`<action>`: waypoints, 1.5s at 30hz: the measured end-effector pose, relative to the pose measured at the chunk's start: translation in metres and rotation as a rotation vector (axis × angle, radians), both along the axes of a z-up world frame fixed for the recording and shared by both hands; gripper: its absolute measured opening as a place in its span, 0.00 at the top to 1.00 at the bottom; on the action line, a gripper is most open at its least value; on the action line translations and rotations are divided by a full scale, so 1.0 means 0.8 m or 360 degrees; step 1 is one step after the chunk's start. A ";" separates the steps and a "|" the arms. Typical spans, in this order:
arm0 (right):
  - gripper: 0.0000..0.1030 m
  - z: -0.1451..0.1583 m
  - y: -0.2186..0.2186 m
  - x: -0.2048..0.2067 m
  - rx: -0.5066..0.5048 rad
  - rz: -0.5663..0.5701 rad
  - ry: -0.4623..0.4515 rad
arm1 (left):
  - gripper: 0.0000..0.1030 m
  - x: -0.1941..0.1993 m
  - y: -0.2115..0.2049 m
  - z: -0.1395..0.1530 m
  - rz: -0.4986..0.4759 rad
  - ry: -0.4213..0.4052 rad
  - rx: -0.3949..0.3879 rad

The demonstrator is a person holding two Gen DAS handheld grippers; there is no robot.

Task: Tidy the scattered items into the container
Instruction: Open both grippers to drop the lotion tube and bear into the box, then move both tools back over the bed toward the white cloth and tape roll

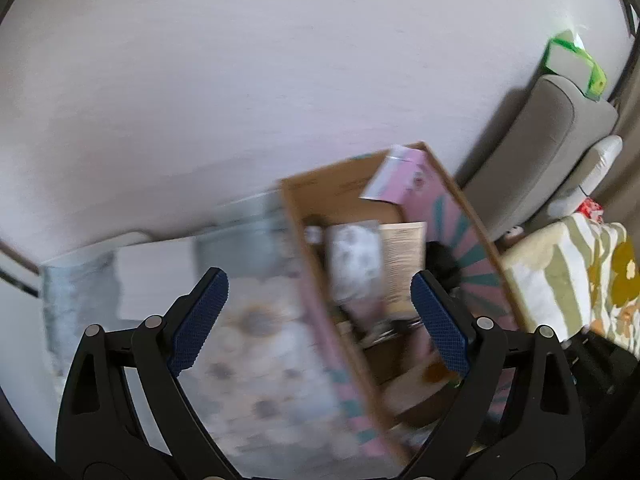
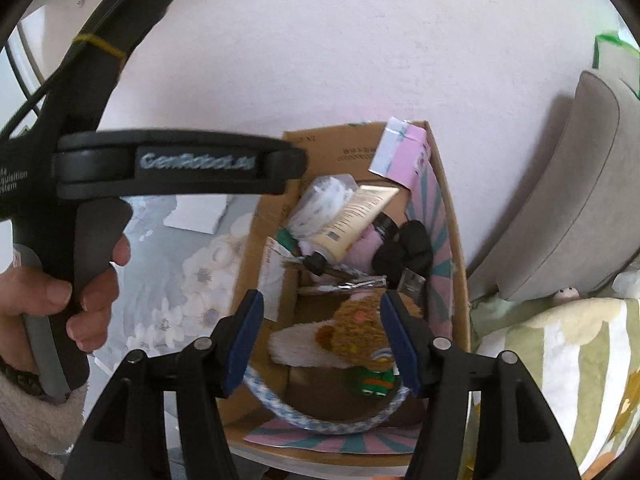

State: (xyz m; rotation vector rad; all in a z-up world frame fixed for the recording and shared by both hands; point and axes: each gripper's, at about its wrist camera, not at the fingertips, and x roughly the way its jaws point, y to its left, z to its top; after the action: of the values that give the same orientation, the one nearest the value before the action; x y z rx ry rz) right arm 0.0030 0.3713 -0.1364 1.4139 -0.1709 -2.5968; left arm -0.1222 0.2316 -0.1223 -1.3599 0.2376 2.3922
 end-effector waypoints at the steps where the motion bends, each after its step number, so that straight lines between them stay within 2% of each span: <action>1: 0.45 0.004 -0.004 0.001 0.0007 0.0003 0.0013 | 0.10 0.001 -0.015 0.003 0.0008 0.0010 -0.0019; 6: 0.45 0.019 -0.046 0.001 0.0132 0.0088 0.0041 | 0.09 0.001 -0.101 0.015 0.0107 0.0045 -0.0119; 11: 0.45 0.028 -0.101 -0.003 0.0154 0.0208 0.0078 | 0.04 -0.001 -0.181 0.010 0.0239 0.0003 -0.0142; 17: 0.45 0.019 -0.169 -0.016 0.0111 0.0308 0.0057 | 0.04 -0.002 -0.256 -0.012 0.0356 -0.0054 -0.0175; 21: 0.45 -0.002 -0.200 -0.032 0.0074 0.0273 0.0014 | 0.04 -0.017 -0.286 -0.041 0.0396 -0.0127 -0.0146; 26: 0.45 -0.046 -0.225 -0.056 0.0088 0.0178 -0.0054 | 0.04 -0.045 -0.294 -0.085 0.0401 -0.0245 -0.0042; 32: 0.45 -0.094 -0.223 -0.079 0.0074 0.0026 -0.0110 | 0.04 -0.089 -0.278 -0.129 0.0401 -0.0258 -0.0022; 36: 0.45 -0.123 -0.221 -0.095 0.0126 -0.0033 -0.0118 | 0.04 -0.117 -0.264 -0.158 0.0354 -0.0286 0.0023; 39: 0.45 -0.135 -0.218 -0.103 0.0137 -0.0059 -0.0109 | 0.04 -0.122 -0.248 -0.170 0.0262 -0.0249 -0.0060; 45: 0.45 -0.145 -0.210 -0.108 0.0080 -0.0058 -0.0116 | 0.04 -0.106 -0.221 -0.186 -0.0072 -0.0057 -0.0317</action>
State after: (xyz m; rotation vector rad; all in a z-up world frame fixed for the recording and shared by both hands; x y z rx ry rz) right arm -0.0834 0.2030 -0.2522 1.5375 -0.1436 -2.5975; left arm -0.2068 0.0545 -0.2707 -1.4651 0.5032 2.3557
